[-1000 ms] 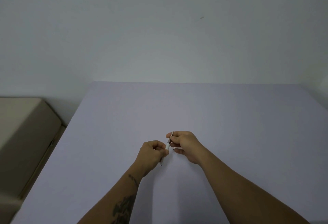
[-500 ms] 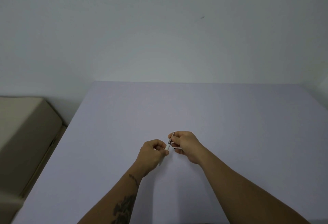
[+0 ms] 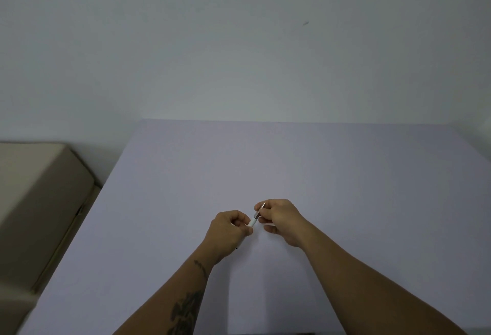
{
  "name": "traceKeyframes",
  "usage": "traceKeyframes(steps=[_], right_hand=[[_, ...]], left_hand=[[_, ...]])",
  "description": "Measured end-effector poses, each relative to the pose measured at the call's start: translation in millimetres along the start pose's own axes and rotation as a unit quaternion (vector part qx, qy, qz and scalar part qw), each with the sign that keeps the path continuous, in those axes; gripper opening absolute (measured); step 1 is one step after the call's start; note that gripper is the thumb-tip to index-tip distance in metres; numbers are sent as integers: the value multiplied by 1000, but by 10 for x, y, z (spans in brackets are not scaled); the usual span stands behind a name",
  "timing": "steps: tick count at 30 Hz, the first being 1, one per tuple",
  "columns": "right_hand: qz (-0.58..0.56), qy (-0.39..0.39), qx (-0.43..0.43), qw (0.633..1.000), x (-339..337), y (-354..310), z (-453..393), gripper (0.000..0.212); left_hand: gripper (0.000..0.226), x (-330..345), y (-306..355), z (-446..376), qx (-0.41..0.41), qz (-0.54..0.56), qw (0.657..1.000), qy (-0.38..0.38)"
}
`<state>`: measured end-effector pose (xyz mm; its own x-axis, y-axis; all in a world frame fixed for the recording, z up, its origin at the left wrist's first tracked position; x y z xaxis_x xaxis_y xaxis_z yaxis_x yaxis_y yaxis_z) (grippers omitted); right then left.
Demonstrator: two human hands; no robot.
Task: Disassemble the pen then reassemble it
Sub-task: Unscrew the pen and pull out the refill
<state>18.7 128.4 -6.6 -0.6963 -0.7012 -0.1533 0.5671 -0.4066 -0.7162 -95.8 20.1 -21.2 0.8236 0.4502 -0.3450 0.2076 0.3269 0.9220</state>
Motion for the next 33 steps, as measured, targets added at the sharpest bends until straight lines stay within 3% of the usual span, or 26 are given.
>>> traceKeyframes(steps=[17,23,33], right_hand=[[-80,-48,58,994,58,162,-39,16],[-60,-21,59,996,55,194,-71,12],[-58,-40,56,996,52,163,-56,22]], left_hand=[[7,27,-1,-3,4,2,1000,-16],[7,27,-25,-10,-9,9,1000,-13],[3,52,-67,-16,-23,12,1000,-13]])
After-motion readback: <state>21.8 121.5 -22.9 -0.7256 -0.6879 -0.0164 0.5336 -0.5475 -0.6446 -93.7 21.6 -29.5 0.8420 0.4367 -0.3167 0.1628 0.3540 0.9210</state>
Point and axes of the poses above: each hand's wrist, its own z-axis away from the middle knuckle, its own x-axis out of the palm, y = z × x, the point moved 8 cm from there along -z, towards the middle knuckle, and after that the axes turned 9 degrees about x, right-handed, at the moved point
